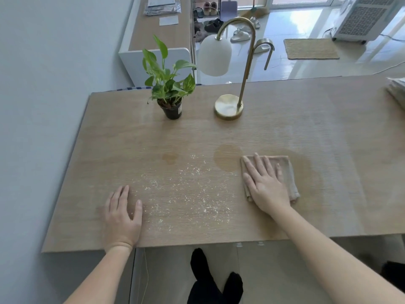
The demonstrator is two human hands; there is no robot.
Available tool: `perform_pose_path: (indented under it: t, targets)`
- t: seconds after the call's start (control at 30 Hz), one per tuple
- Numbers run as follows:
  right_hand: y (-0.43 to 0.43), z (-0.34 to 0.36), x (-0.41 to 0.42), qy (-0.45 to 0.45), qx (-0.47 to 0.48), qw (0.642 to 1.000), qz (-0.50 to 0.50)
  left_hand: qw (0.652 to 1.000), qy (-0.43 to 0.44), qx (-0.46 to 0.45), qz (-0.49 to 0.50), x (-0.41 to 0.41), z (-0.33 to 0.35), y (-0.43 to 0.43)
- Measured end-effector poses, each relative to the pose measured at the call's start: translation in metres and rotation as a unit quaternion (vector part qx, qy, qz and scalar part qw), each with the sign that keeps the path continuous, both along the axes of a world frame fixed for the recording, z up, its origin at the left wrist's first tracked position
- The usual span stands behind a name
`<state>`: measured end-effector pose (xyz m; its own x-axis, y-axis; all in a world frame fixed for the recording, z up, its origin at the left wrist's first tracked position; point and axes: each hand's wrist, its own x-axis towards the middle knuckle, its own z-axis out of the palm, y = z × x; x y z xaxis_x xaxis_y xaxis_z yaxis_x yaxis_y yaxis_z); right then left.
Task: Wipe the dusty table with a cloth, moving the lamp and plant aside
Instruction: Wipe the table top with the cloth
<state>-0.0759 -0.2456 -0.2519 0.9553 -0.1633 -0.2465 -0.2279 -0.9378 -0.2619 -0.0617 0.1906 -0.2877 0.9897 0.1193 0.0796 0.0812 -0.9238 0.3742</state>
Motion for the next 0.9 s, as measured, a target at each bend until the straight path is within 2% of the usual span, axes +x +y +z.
perform_pose_path:
  t: [0.07,0.13,0.27,0.4,0.47,0.57,0.63,0.7,0.8,0.9]
  targets:
    - [0.002,0.002,-0.040,0.004,-0.009,0.998,0.065,1.000,-0.006,-0.002,-0.003,0.001,0.001,-0.002]
    - [-0.017,0.005,-0.064,0.011,-0.018,0.998,0.065,1.000,-0.008,-0.005,0.000,0.002,0.002,-0.002]
    - [-0.062,0.007,-0.034,0.007,-0.026,0.998,-0.054,1.000,-0.011,-0.001,0.002,0.000,0.003,-0.004]
    - [-0.046,0.001,0.038,-0.003,0.010,0.981,-0.194,1.000,-0.023,0.001,-0.001,0.002,0.002,-0.002]
    - [-0.021,0.002,0.046,-0.001,0.008,0.991,-0.134,1.000,-0.022,0.002,-0.001,0.002,0.002,-0.003]
    - [-0.003,0.004,0.006,-0.006,-0.003,0.999,0.039,1.000,-0.021,0.002,0.000,0.001,0.002,-0.003]
    - [-0.025,0.005,-0.025,0.002,-0.012,0.997,0.078,1.000,-0.020,0.002,-0.002,0.002,0.001,-0.002]
    - [-0.066,0.008,-0.035,0.008,-0.023,0.999,0.029,1.000,-0.018,0.003,-0.001,0.003,0.001,-0.002]
    - [-0.118,0.009,-0.025,0.008,-0.023,0.992,-0.128,1.000,-0.019,0.001,-0.001,0.002,0.001,-0.003]
    - [-0.122,0.007,-0.020,0.014,-0.026,0.986,-0.162,1.000,-0.014,0.003,0.000,0.001,0.001,-0.004]
